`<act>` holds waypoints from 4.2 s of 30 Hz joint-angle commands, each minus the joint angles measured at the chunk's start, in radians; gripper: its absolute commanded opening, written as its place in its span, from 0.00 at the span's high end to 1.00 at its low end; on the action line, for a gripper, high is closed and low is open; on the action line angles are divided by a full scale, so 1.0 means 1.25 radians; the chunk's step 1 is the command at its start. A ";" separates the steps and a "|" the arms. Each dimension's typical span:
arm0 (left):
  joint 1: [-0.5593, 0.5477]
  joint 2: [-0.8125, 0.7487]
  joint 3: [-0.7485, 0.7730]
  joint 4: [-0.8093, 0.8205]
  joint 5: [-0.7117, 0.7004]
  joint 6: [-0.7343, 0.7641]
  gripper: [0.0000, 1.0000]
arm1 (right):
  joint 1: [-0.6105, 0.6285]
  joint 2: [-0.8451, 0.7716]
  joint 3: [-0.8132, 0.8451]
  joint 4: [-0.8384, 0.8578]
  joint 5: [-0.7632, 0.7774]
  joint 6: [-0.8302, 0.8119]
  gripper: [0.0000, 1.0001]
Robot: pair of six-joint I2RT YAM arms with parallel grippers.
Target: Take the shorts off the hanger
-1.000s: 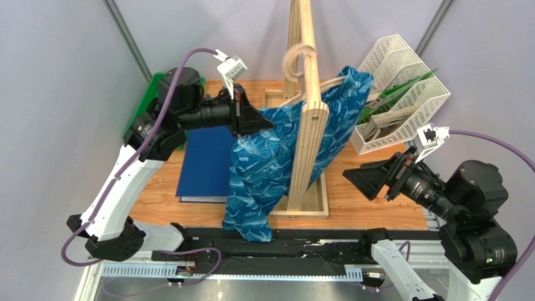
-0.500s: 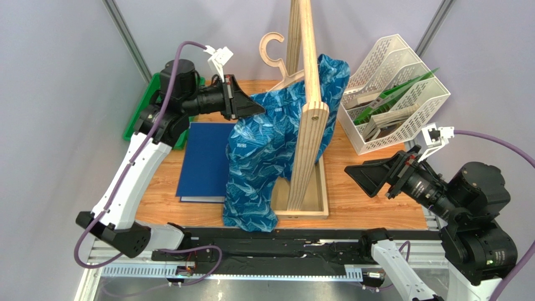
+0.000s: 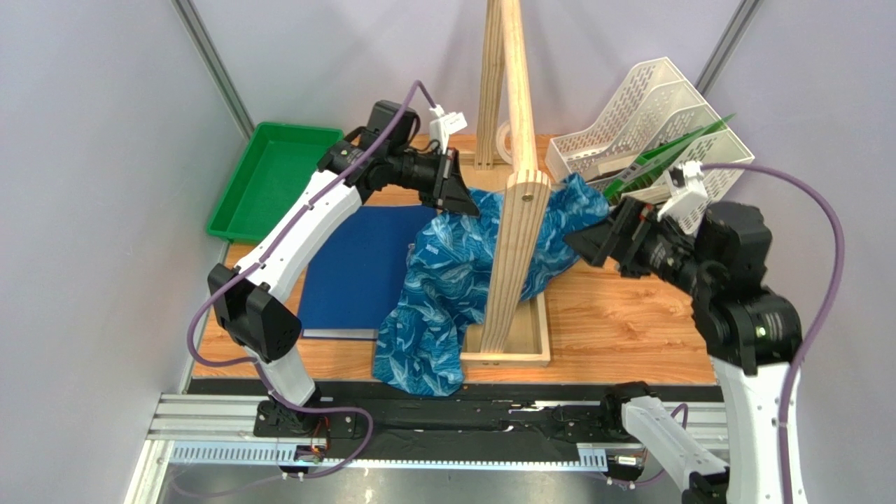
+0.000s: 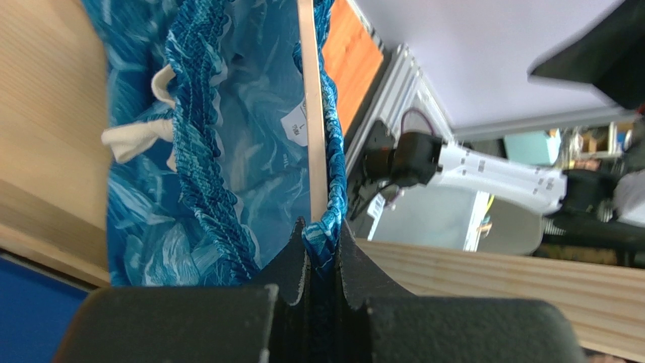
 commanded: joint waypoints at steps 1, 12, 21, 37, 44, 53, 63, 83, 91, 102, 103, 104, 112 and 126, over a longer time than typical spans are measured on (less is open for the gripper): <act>-0.036 -0.021 0.019 -0.033 0.013 0.098 1.00 | 0.000 0.094 0.043 0.086 0.052 -0.044 0.14; -0.043 -0.020 -0.024 -0.031 0.020 0.098 1.00 | 0.227 0.368 0.221 0.096 0.373 -0.170 0.12; -0.042 -0.075 -0.096 0.003 0.045 0.081 1.00 | 0.234 0.387 0.135 0.227 0.322 -0.139 0.26; -0.044 -0.135 -0.150 0.071 0.116 0.028 1.00 | 0.243 0.389 -0.010 0.360 0.283 -0.108 0.61; -0.047 -0.152 -0.166 0.079 0.104 0.022 1.00 | 0.281 0.370 -0.063 0.407 0.290 -0.096 0.61; -0.051 -0.184 -0.165 0.024 -0.045 0.001 0.90 | 0.283 0.331 -0.093 0.437 0.298 -0.109 1.00; 0.023 -0.481 -0.371 0.205 -0.258 -0.195 0.37 | 0.283 0.304 -0.117 0.423 0.308 -0.105 1.00; -0.012 -0.387 -0.391 0.304 -0.151 -0.249 0.38 | 0.283 0.282 -0.140 0.437 0.269 -0.086 1.00; -0.041 -0.339 -0.378 0.338 -0.166 -0.275 0.43 | 0.284 0.277 -0.146 0.439 0.262 -0.077 1.00; -0.046 -0.314 -0.356 0.339 -0.168 -0.281 0.57 | 0.283 0.267 -0.151 0.433 0.262 -0.078 1.00; -0.048 -0.313 -0.356 0.339 -0.170 -0.281 0.61 | 0.284 0.267 -0.151 0.434 0.261 -0.077 1.00; -0.049 -0.311 -0.354 0.339 -0.171 -0.280 0.63 | 0.284 0.267 -0.151 0.433 0.259 -0.076 1.00; -0.060 -0.303 -0.334 0.299 -0.187 -0.248 0.61 | 0.284 0.263 -0.152 0.434 0.256 -0.072 1.00; -0.082 -0.306 -0.321 0.240 -0.233 -0.199 0.72 | 0.283 0.254 -0.164 0.450 0.253 -0.060 1.00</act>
